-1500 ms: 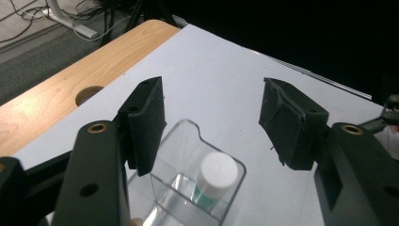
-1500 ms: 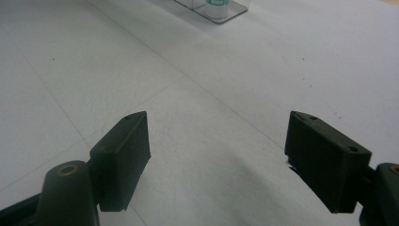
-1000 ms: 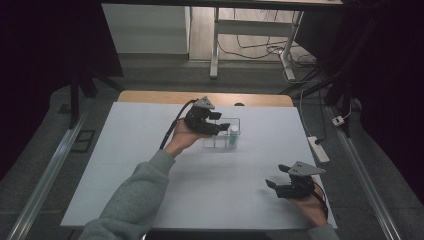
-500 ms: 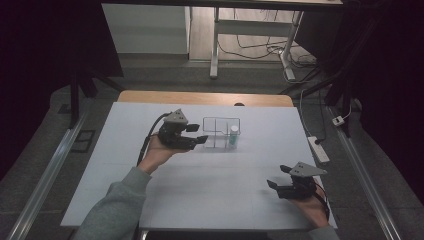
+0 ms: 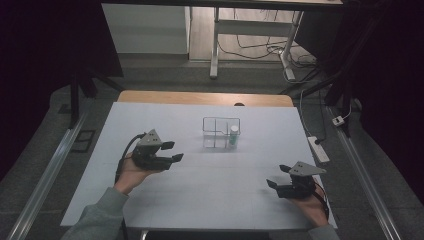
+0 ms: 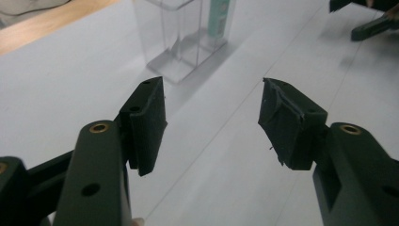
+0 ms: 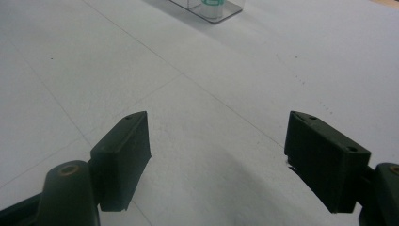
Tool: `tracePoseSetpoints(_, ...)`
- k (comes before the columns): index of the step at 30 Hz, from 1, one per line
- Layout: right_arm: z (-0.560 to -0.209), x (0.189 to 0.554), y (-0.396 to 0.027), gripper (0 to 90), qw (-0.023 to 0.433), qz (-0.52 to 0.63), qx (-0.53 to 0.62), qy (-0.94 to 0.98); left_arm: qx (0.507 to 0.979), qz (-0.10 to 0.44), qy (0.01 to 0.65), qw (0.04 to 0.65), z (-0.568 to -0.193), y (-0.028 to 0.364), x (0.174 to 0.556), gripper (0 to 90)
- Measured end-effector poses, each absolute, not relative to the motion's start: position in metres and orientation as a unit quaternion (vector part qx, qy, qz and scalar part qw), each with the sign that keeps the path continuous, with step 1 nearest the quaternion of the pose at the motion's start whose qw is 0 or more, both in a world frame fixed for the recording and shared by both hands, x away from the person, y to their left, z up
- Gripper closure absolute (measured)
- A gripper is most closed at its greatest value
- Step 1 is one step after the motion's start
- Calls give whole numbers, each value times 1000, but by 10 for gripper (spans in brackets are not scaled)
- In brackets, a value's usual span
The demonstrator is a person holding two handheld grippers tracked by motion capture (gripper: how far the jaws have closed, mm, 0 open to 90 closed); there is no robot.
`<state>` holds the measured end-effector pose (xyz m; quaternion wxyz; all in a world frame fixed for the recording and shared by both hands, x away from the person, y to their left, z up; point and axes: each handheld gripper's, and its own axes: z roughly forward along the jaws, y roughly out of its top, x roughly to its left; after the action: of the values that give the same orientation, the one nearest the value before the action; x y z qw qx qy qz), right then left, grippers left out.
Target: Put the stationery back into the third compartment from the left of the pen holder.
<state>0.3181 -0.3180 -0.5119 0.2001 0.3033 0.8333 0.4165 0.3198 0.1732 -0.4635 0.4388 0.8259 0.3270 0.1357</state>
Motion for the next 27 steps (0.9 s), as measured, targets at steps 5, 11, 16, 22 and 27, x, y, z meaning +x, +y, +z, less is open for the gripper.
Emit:
tracePoseSetpoints(5, -512, 318, -319, 221, 204, 413, 306, 833, 822, 141, 344, 431, -474, 190, 310, 411)
tracePoseSetpoints(11, -512, 319, -319, 222, 205, 413, 308, 832, 820, 147, 353, 426, -483, 202, 296, 402)
tracePoseSetpoints(16, -512, 319, -320, 222, 203, 416, 307, 831, 822, 151, 356, 417, -492, 211, 286, 394)
tracePoseSetpoints(22, -511, 319, -320, 222, 204, 421, 310, 828, 819, 150, 363, 419, -500, 219, 278, 388)
tracePoseSetpoints(27, -512, 319, -320, 222, 205, 418, 308, 830, 818, 150, 367, 416, -505, 223, 274, 383)
